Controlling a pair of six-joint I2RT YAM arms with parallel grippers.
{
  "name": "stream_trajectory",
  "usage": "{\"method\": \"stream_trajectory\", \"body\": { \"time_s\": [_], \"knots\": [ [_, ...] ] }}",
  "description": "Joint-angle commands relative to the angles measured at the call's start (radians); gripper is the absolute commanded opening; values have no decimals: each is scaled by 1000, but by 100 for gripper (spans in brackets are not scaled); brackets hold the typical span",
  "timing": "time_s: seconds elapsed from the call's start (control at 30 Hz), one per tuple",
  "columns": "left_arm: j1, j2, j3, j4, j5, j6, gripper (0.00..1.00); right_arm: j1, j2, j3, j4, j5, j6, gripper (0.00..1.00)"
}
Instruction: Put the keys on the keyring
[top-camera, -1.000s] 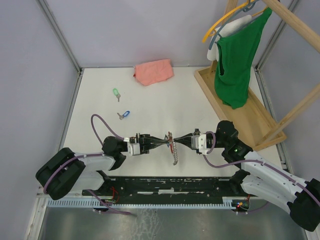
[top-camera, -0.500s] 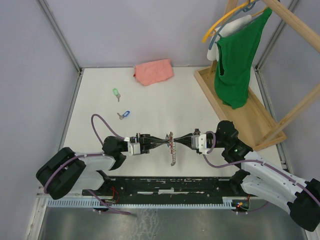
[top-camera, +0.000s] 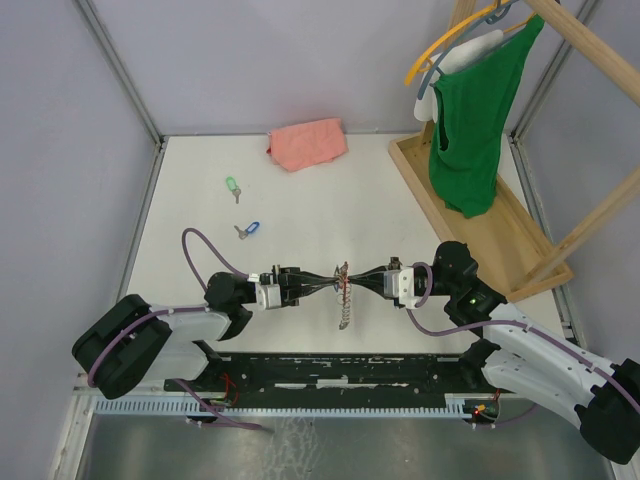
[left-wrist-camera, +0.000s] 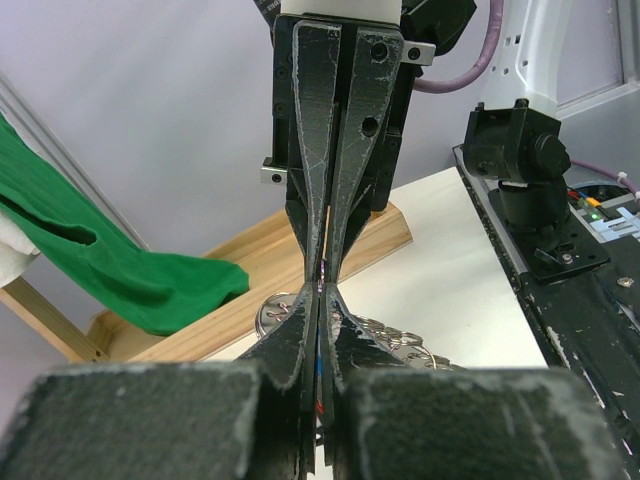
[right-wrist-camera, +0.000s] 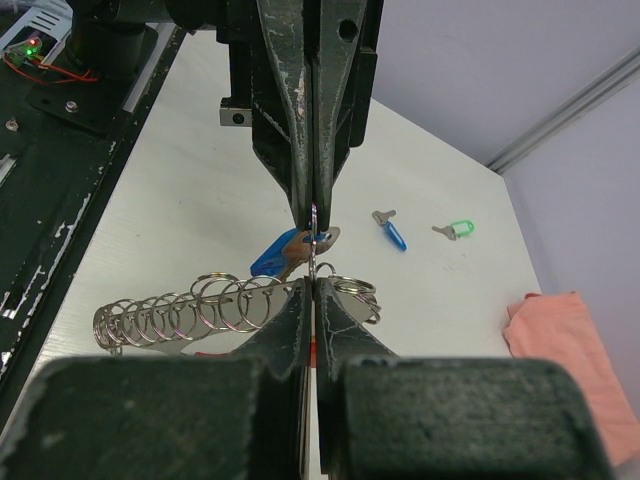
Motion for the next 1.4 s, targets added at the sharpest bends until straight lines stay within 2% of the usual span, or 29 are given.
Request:
{"method": "stream_trajectory", "body": {
  "time_s": [0.0,1.37],
  "knots": [
    [-5,-8,17,204,-17,-10,3,-2,-19,35,50,-22,6,1],
    [-15,33,57,203,16,-55,3,-3,3,83,9,-101,12,1]
  ]
}}
